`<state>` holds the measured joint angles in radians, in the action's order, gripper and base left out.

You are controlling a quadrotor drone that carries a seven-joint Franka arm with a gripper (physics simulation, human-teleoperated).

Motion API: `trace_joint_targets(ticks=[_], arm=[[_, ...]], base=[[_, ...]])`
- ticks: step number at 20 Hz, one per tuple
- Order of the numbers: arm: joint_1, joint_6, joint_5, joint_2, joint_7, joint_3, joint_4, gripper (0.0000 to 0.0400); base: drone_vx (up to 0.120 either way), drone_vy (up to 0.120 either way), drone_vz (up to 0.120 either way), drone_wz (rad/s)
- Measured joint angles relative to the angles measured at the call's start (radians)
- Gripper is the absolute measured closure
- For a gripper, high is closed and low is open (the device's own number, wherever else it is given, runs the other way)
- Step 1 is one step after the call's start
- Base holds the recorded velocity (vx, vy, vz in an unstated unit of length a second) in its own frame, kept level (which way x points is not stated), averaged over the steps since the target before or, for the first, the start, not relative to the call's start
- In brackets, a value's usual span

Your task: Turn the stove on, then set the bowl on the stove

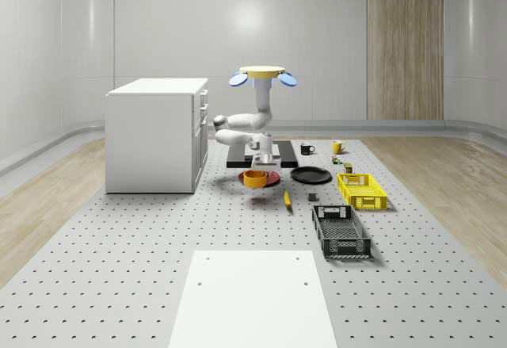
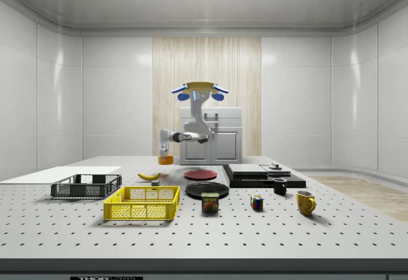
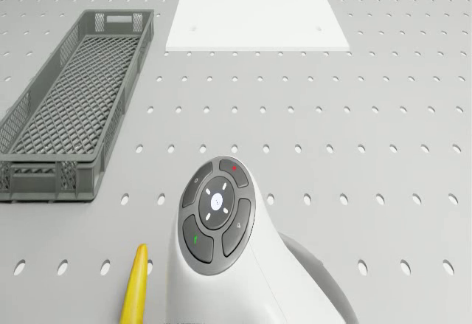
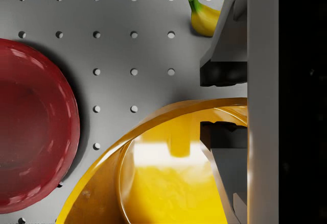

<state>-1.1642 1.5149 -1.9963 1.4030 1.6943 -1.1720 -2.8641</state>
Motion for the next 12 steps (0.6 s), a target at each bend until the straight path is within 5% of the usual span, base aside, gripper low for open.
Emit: trace_joint_targets(ticks=[9, 12], arm=[[-0.002, 0.000, 0.016, 0.006, 0.004, -0.015, -0.003, 0.0300], [-0.003, 0.002, 0.018, 0.008, 0.005, -0.016, -0.003, 0.0300]], base=[[-0.120, 0.120, 0.120, 0.000], [-0.053, 0.013, 0.013, 0.000]])
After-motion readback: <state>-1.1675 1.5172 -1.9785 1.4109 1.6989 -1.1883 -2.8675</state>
